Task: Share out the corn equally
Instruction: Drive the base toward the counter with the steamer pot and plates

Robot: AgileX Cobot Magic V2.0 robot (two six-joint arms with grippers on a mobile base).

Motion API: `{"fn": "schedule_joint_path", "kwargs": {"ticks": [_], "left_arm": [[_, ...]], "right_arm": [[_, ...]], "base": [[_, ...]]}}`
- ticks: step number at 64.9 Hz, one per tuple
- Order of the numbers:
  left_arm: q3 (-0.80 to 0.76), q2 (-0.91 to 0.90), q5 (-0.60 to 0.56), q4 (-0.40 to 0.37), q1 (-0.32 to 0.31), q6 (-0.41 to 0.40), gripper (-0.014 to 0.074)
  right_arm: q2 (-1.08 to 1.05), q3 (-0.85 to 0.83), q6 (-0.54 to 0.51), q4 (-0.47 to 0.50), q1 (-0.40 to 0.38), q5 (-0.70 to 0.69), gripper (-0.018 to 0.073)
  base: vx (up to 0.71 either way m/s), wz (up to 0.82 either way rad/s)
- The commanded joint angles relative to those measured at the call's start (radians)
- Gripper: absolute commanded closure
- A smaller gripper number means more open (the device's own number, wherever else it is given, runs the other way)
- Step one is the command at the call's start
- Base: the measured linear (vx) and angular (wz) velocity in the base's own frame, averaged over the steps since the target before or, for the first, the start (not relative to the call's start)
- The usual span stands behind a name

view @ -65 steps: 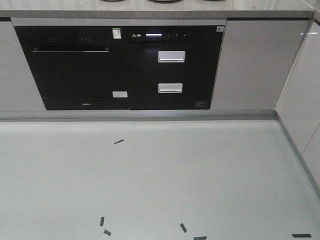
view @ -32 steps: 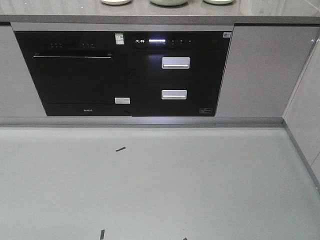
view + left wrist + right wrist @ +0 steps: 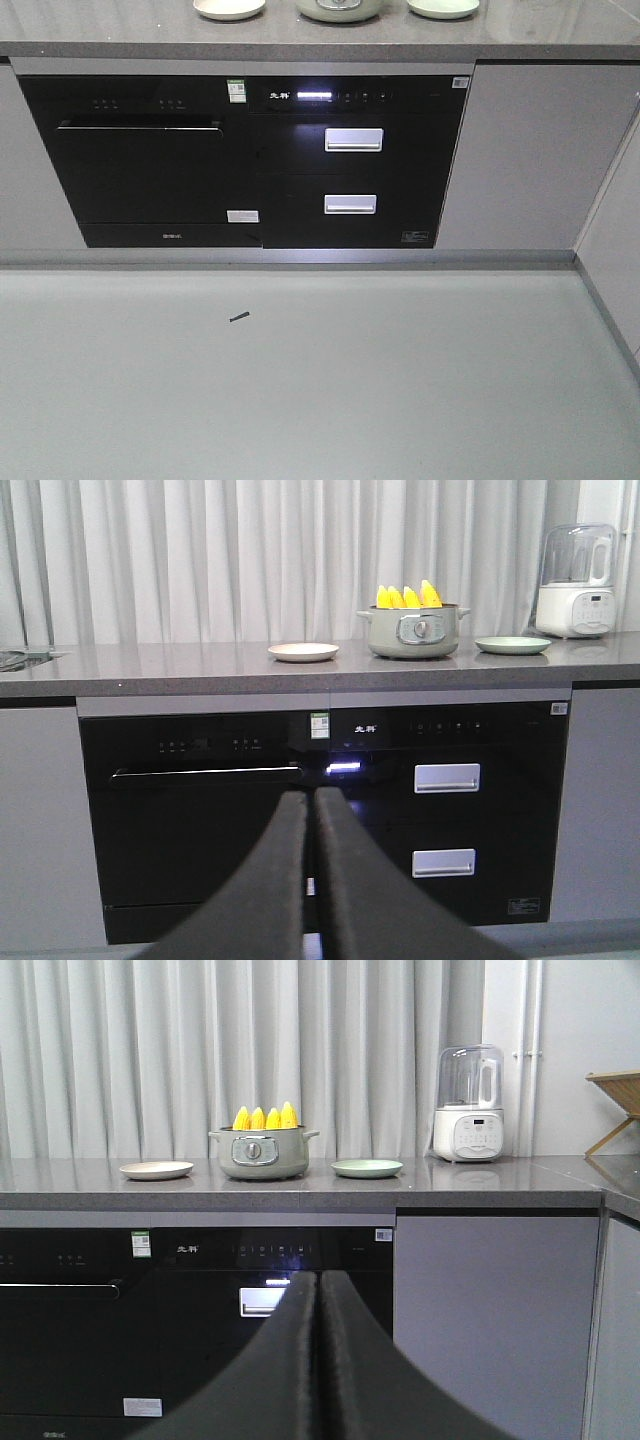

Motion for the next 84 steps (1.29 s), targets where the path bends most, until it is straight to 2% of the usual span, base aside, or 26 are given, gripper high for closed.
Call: {"fn": "schedule_joint_path", "kwargs": {"ticks": [1, 84], "left_arm": [[0.015, -0.017, -0.075, -0.009, 0.001, -0.001, 0.0603], [0.015, -0.017, -0.075, -0.009, 0.001, -0.001, 0.0603]], "right_arm": [[0.01, 0.008, -0.002, -0.003, -0.005, -0.076, 0.057], [0.01, 0.008, -0.002, -0.003, -0.005, -0.076, 0.057]], "base": [[0.17, -0.02], [0.16, -0.03]]}}
